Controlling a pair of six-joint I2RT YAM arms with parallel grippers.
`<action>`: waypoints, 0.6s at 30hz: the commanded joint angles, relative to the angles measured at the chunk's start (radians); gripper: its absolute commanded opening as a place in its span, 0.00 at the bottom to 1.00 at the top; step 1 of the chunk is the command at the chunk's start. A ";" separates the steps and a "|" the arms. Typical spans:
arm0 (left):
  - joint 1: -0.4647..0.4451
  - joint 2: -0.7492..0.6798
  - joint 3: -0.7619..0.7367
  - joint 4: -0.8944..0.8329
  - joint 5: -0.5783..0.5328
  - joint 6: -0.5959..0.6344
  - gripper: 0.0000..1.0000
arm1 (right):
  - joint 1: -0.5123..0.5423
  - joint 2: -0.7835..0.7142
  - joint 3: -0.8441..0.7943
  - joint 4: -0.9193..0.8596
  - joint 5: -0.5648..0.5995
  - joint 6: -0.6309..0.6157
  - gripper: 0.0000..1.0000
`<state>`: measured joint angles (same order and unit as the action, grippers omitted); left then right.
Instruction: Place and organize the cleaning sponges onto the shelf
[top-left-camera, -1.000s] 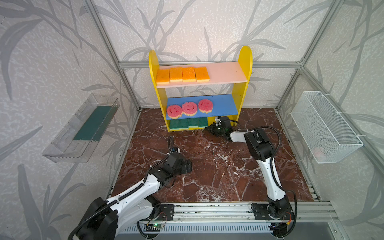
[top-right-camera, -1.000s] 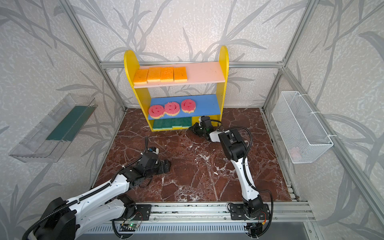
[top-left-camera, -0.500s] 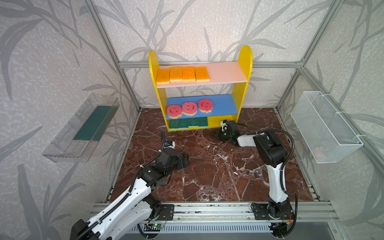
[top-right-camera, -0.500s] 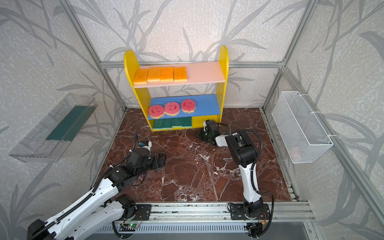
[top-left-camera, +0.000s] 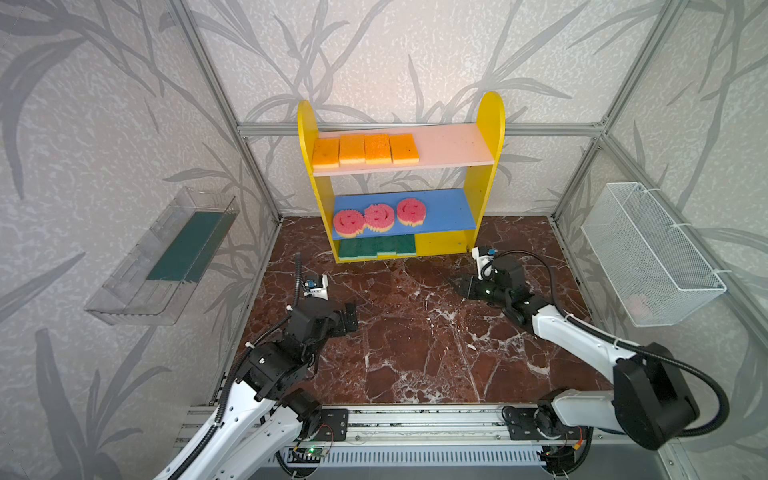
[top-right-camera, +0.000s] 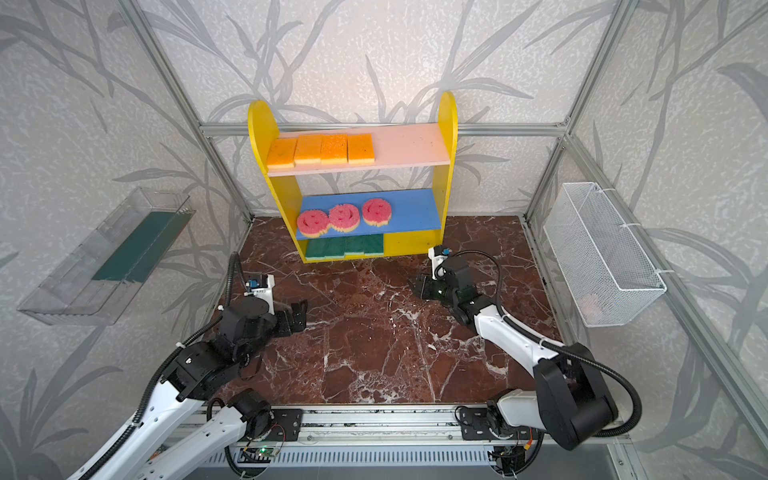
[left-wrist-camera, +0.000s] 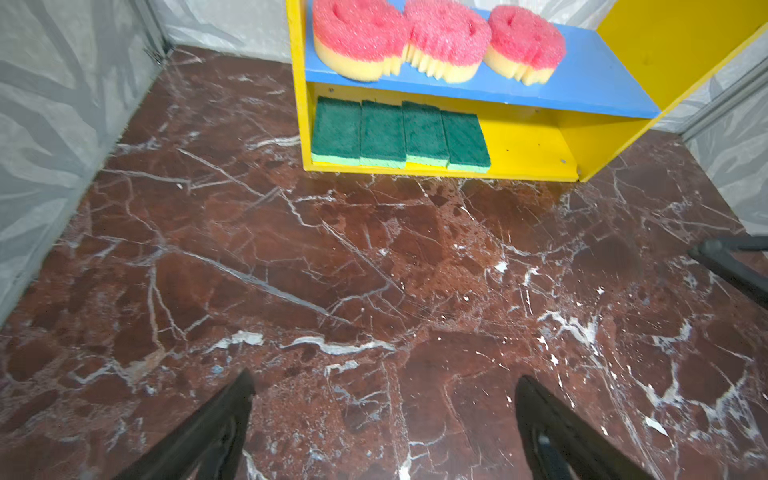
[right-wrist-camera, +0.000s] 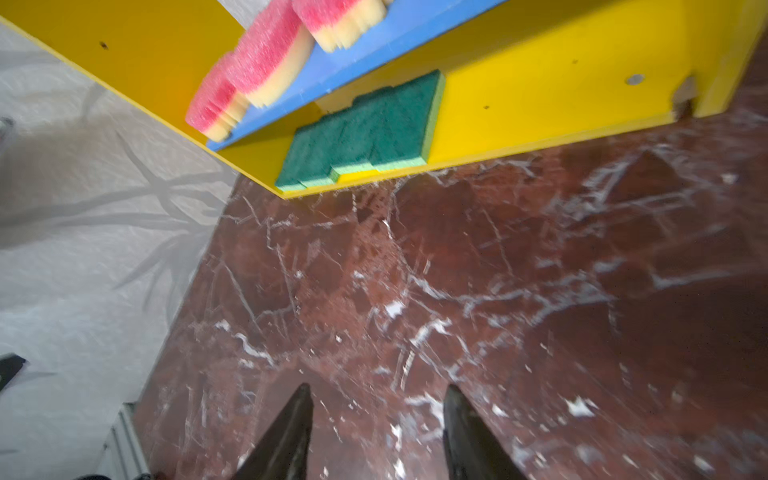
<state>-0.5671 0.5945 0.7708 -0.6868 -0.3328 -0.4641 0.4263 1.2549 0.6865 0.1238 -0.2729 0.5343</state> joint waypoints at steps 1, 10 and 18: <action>0.005 -0.080 -0.009 0.032 -0.127 0.091 0.99 | 0.002 -0.140 -0.058 -0.161 0.125 -0.114 0.66; 0.017 -0.070 -0.227 0.262 -0.208 0.175 0.99 | -0.004 -0.592 -0.254 -0.228 0.375 -0.252 0.91; 0.284 0.320 -0.174 0.421 -0.097 0.116 0.99 | -0.051 -0.661 -0.393 0.012 0.581 -0.337 0.99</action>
<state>-0.3382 0.8524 0.5560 -0.3653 -0.4267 -0.3328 0.4015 0.5518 0.3252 0.0151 0.1944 0.2523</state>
